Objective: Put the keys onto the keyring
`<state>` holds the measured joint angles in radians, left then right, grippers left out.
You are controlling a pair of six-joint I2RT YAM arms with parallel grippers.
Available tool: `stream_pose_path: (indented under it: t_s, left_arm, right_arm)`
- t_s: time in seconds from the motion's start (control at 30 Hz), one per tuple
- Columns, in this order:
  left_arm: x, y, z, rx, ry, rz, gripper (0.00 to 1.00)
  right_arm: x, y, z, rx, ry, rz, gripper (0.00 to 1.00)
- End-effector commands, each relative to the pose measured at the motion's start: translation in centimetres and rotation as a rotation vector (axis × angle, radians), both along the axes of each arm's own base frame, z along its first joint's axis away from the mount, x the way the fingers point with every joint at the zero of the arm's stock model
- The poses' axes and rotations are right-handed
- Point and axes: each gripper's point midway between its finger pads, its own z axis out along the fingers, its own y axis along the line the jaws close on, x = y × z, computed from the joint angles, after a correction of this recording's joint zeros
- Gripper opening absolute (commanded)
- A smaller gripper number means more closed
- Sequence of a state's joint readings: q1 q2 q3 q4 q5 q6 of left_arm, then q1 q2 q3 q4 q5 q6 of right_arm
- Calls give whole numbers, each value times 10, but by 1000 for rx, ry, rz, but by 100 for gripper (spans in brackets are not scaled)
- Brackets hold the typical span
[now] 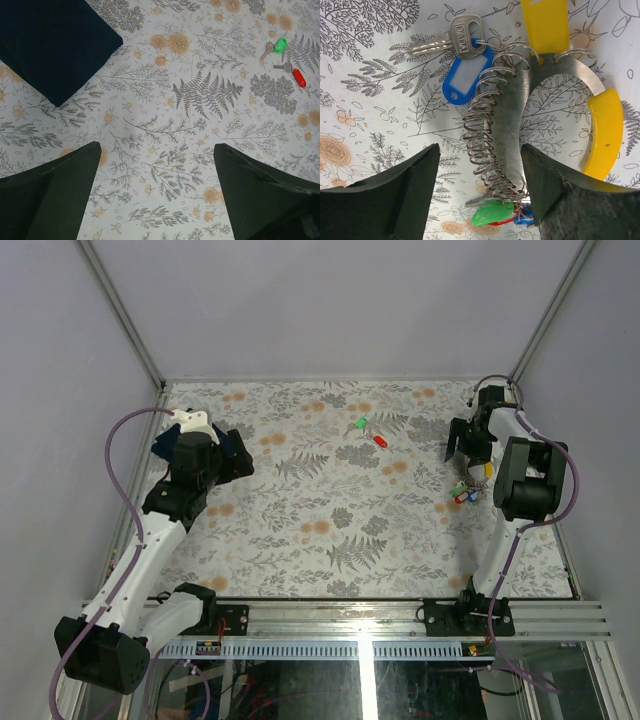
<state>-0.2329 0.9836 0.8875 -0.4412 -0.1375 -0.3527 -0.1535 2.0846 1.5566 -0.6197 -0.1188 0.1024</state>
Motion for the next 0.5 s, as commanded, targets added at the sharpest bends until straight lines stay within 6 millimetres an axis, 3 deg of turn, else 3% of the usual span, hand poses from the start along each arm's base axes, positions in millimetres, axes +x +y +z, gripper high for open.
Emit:
stream_pose_path:
  t_s: [0.0, 0.47]
  left_arm:
    - [9, -1, 7, 2, -50, -12, 100]
    - [10, -2, 7, -2, -48, -17, 100]
  right_arm:
    - [4, 1, 0, 16, 11, 20, 71]
    - [-5, 2, -9, 8, 52, 28, 58]
